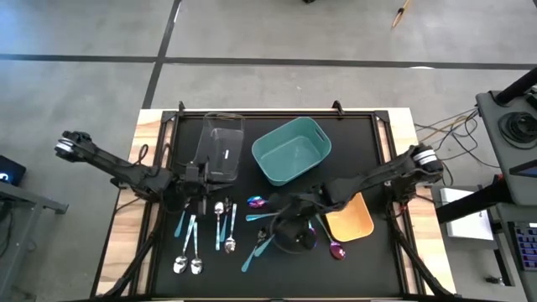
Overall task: Sort silverware by color (type)
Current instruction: Put the black spoon into the yellow bin
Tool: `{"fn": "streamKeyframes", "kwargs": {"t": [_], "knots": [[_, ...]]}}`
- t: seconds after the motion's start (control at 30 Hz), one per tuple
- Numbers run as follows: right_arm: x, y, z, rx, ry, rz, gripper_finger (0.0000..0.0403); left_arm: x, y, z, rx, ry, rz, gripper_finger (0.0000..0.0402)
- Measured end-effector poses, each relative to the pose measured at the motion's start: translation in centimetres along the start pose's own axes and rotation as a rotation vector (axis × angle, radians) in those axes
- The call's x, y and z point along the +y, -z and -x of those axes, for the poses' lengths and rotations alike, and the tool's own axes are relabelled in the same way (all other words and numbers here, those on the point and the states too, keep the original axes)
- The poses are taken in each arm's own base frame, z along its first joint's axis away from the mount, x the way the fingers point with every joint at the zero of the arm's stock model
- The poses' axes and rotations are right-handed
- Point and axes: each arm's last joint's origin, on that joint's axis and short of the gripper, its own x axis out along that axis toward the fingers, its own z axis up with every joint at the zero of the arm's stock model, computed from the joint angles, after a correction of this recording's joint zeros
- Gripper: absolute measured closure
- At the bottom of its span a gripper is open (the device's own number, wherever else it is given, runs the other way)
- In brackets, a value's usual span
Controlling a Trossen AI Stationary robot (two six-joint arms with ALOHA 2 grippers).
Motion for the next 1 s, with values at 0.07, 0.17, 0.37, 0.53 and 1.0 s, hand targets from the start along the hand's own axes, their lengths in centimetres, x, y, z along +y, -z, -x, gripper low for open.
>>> {"fn": "streamKeyframes", "kwargs": {"t": [0.07,0.17,0.37,0.53,1.0], "knots": [[0.5,0.1,0.4,-0.052,0.021,0.016,0.0394,-0.3,0.3,-0.4,0.0,0.016,0.002,0.0401],[1.3,0.4,1.3,-0.146,0.074,0.049,0.0394,-0.7,0.7,-1.2,-0.014,0.049,0.014,0.0401],[2.5,1.0,2.6,-0.366,0.225,0.151,0.0394,-1.6,1.5,-2.6,-0.067,0.08,0.031,0.0401],[2.6,0.7,4.6,-0.51,0.378,0.238,0.0394,-2.0,2.2,-3.4,-0.091,0.083,0.032,0.0401],[5.0,-1.3,5.6,-0.722,0.541,0.417,0.0394,-2.5,3.7,-4.9,-0.128,0.088,0.039,0.0401]]}}
